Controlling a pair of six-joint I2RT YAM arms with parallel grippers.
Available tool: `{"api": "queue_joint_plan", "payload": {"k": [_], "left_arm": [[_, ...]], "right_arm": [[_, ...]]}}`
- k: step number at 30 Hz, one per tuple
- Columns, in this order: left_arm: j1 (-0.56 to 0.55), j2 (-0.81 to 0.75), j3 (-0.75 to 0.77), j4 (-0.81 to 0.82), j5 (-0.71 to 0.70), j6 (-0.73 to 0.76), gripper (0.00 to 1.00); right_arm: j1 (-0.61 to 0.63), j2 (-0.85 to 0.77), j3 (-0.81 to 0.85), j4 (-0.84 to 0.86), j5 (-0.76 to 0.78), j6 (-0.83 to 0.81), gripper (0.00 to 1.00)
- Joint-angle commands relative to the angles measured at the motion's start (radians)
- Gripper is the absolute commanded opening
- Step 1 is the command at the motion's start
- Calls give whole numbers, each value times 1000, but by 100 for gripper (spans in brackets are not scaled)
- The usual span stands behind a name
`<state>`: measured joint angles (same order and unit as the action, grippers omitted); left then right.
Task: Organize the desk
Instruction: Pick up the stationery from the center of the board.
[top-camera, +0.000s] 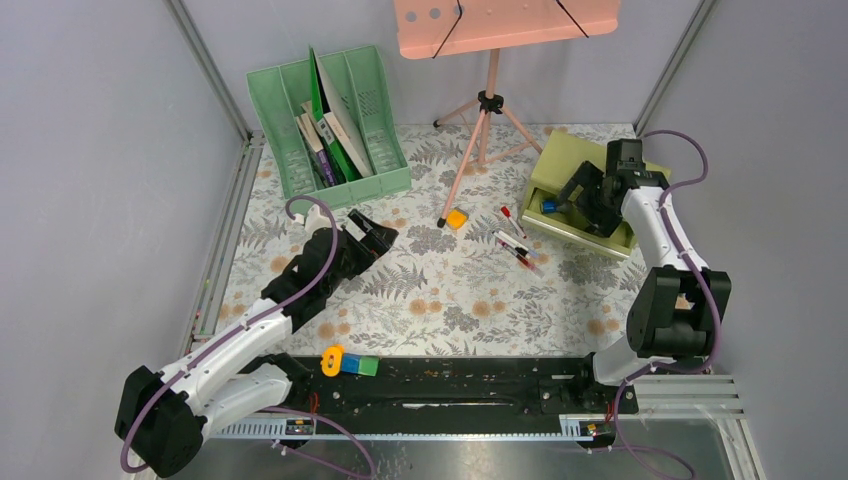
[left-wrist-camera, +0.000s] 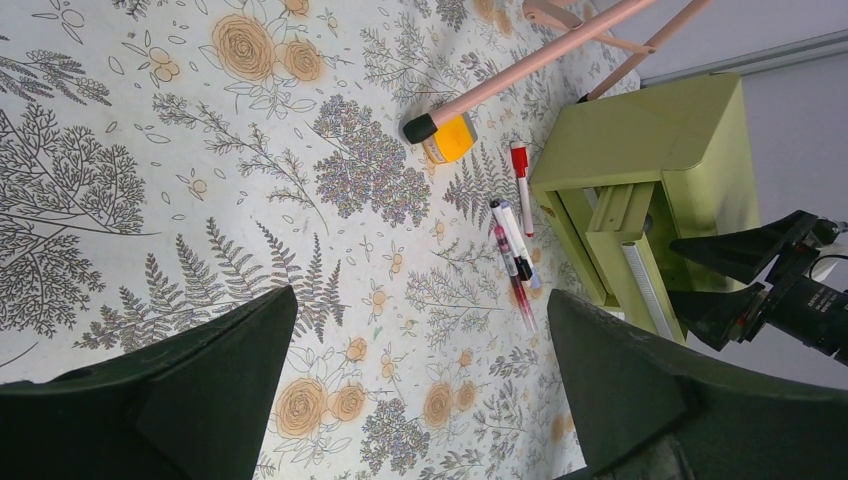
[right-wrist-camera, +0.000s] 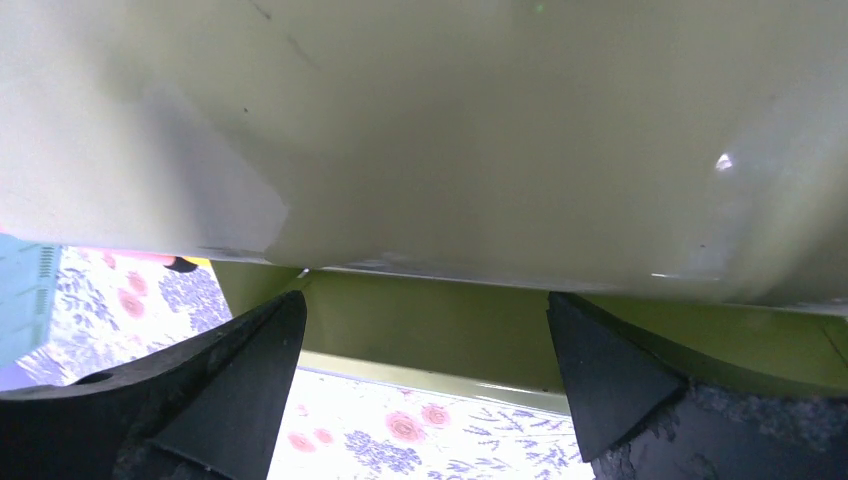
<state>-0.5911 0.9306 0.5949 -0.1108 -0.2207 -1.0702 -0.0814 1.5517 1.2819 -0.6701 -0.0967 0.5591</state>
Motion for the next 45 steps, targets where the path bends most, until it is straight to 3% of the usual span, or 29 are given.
{"api": "queue_joint_plan", "payload": {"k": [1, 13, 34, 37, 45], "left_arm": [[8, -3, -7, 34, -6, 11, 99], [11, -11, -3, 24, -6, 17, 99], [37, -80, 0, -21, -35, 74, 99], [41, -80, 0, -22, -34, 83, 99], [46, -68, 39, -76, -46, 179, 99]], "right_arm": [[0, 8, 7, -103, 10, -78, 98], [3, -33, -2, -142, -78, -100, 97], [48, -154, 91, -226, 81, -148, 97], [74, -177, 123, -238, 91, -147, 97], [287, -124, 245, -303, 137, -145, 97]]}}
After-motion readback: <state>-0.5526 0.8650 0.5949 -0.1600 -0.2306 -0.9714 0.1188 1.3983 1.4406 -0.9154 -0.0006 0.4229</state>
